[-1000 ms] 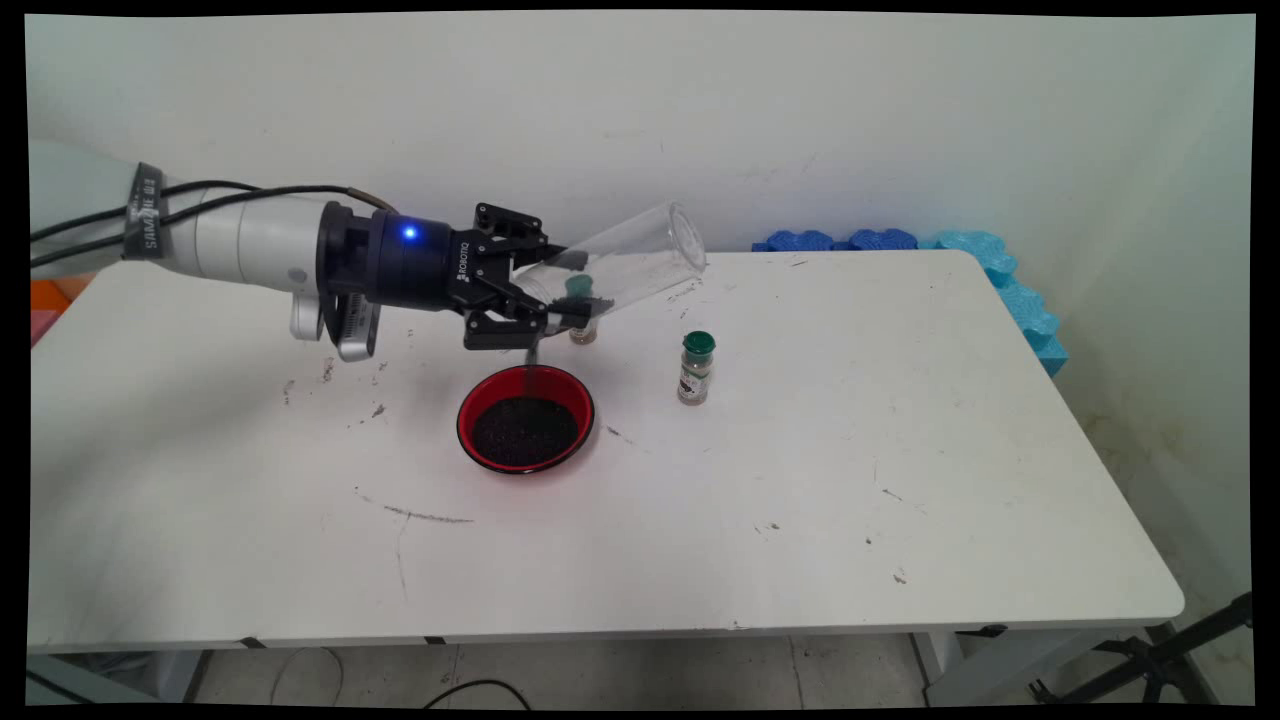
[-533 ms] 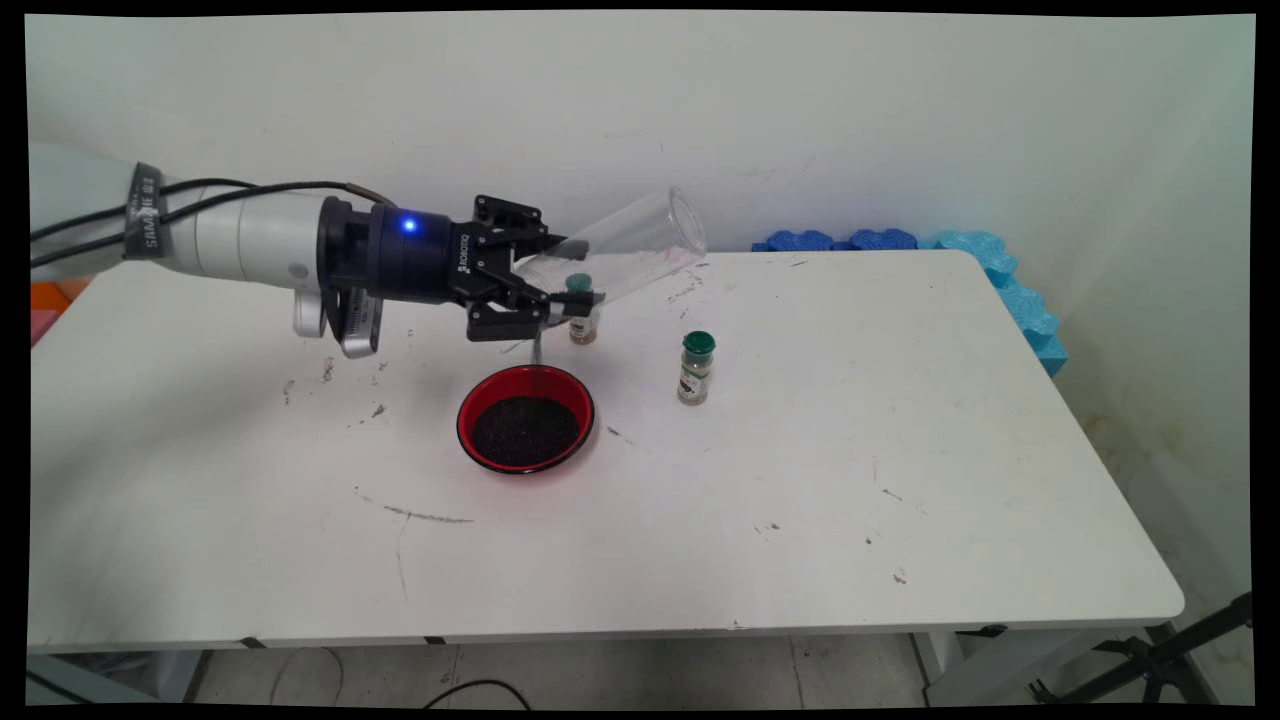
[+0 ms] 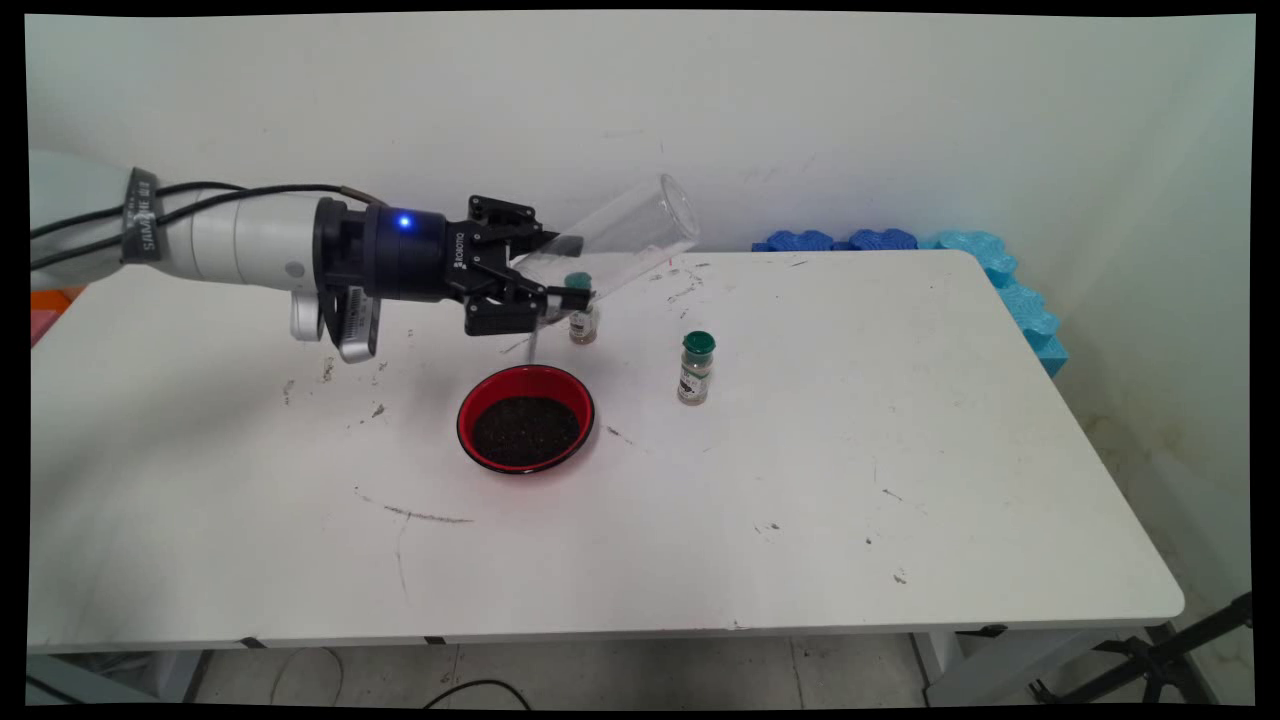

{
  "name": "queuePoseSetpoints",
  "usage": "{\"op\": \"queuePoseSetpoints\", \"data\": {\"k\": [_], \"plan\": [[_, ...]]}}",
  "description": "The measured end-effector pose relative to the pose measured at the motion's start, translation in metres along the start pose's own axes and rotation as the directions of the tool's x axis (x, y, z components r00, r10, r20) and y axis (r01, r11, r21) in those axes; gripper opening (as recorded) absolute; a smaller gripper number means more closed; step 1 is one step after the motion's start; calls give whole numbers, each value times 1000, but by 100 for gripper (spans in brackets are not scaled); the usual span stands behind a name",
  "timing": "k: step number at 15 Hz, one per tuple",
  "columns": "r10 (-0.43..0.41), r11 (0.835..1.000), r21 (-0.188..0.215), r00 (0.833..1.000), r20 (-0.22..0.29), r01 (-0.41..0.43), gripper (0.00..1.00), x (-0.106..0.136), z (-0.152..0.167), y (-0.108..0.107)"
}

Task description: Pour the black seasoning powder in the red bowl

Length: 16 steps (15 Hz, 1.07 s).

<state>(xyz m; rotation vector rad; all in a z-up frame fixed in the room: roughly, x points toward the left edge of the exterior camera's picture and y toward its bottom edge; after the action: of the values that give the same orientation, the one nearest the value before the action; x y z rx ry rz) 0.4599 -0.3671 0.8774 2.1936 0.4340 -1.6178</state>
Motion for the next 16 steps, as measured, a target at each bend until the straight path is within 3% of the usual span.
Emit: {"op": "queuePoseSetpoints", "data": {"k": [8, 16], "plan": [[-91, 996, -19, 995, 35, 92, 0, 4, -1, 2], [-115, 993, -27, 992, 59, 117, 0, 6, -1, 4]]}}
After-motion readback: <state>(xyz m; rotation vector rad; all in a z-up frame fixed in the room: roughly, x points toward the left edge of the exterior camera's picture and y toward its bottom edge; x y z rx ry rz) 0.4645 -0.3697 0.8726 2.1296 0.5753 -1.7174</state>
